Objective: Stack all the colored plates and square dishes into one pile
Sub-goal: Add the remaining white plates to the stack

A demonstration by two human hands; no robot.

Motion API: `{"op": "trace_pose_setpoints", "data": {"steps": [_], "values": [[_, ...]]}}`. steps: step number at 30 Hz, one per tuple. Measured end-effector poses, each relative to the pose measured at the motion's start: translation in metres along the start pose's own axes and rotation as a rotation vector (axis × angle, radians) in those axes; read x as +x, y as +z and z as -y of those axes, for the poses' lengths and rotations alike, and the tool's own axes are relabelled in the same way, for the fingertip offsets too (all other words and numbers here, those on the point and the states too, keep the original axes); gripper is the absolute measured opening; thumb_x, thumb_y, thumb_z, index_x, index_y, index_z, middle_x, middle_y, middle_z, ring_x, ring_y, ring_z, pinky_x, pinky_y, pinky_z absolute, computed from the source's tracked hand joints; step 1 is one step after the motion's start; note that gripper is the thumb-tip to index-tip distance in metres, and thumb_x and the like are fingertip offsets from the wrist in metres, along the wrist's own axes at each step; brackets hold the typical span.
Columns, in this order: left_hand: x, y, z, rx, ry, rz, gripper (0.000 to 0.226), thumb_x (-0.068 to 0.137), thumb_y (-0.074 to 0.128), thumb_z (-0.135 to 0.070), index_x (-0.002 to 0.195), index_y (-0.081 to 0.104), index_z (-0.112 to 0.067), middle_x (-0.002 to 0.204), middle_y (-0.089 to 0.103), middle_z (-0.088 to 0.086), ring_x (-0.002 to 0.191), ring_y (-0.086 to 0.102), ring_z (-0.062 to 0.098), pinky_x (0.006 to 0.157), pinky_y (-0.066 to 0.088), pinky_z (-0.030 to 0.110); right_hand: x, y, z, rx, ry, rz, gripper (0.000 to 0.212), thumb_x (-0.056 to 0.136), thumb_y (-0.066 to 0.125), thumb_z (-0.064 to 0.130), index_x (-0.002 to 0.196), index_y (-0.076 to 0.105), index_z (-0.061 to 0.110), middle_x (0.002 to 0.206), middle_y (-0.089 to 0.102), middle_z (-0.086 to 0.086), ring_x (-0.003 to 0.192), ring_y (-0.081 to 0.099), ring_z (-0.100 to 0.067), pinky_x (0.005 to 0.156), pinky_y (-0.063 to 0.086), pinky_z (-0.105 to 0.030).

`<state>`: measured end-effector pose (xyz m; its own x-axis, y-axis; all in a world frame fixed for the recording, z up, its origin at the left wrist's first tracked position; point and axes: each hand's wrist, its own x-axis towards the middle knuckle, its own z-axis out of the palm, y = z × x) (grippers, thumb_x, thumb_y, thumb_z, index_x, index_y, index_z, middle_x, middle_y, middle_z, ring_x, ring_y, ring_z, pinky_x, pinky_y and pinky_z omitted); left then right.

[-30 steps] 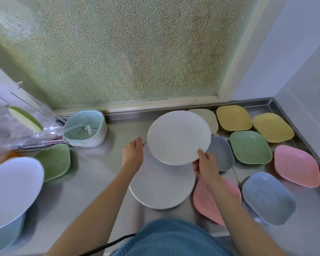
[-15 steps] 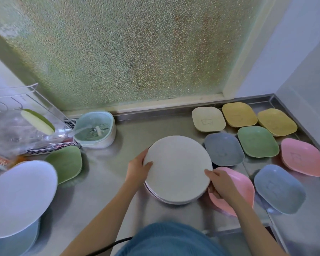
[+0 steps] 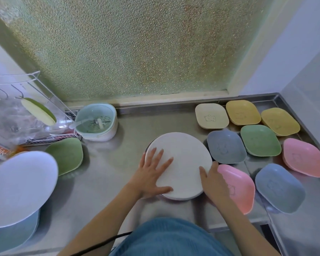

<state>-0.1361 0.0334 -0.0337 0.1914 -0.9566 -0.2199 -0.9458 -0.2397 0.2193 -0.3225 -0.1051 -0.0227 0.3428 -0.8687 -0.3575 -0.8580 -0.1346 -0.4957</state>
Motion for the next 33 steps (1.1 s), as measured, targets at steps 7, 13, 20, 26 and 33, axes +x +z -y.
{"op": "trace_pose_setpoints", "data": {"steps": [7,13,20,26,33], "values": [[0.002,0.000,0.004,0.100,0.185,0.008,0.079,0.072,0.018,-0.084,0.131,-0.027,-0.057,0.154,-0.018,-0.003,0.139,-0.031,0.024,0.103,-0.027,0.055,0.004,-0.002,0.003,-0.003,-0.034,-0.033,0.043,0.099,0.035,0.033,0.131,0.028,0.005,0.071,0.057,-0.007,0.065,0.056,-0.028,0.059,0.039,-0.032],[0.003,0.000,0.009,0.194,0.212,0.049,0.080,0.073,0.006,-0.084,0.143,-0.005,-0.045,0.155,0.026,0.009,0.141,0.006,0.043,0.103,-0.012,0.062,0.011,0.000,0.002,-0.003,-0.044,-0.036,0.041,0.098,0.037,0.033,0.127,0.029,0.004,0.067,0.059,-0.012,0.063,0.059,-0.030,0.055,0.042,-0.034],[-0.002,0.002,0.007,0.108,0.173,-0.019,0.078,0.077,0.014,-0.080,0.145,0.004,-0.042,0.157,0.016,0.000,0.146,0.006,0.032,0.108,0.000,0.060,0.024,-0.004,-0.002,0.001,-0.065,-0.025,0.032,0.098,0.038,0.032,0.118,0.037,0.007,0.073,0.059,-0.008,0.065,0.053,-0.027,0.062,0.041,-0.034],[0.019,-0.009,0.003,-0.546,-0.471,-0.179,0.069,0.096,0.034,-0.040,0.150,-0.002,-0.017,0.160,0.004,0.001,0.148,0.001,0.026,0.119,0.012,0.044,0.031,-0.004,0.004,0.241,-0.087,-0.051,0.037,0.097,0.040,0.027,0.127,0.043,0.006,0.120,0.052,-0.018,0.108,0.051,-0.033,0.090,0.040,-0.039],[0.023,-0.009,0.002,-0.740,-0.524,-0.171,0.057,0.099,0.034,-0.015,0.149,0.006,-0.012,0.152,0.027,0.014,0.134,0.035,0.035,0.108,0.031,0.038,0.025,0.008,0.012,0.316,0.024,-0.007,0.040,0.100,0.032,0.019,0.139,0.028,0.012,0.122,0.055,-0.012,0.106,0.054,-0.028,0.092,0.039,-0.036]]}}
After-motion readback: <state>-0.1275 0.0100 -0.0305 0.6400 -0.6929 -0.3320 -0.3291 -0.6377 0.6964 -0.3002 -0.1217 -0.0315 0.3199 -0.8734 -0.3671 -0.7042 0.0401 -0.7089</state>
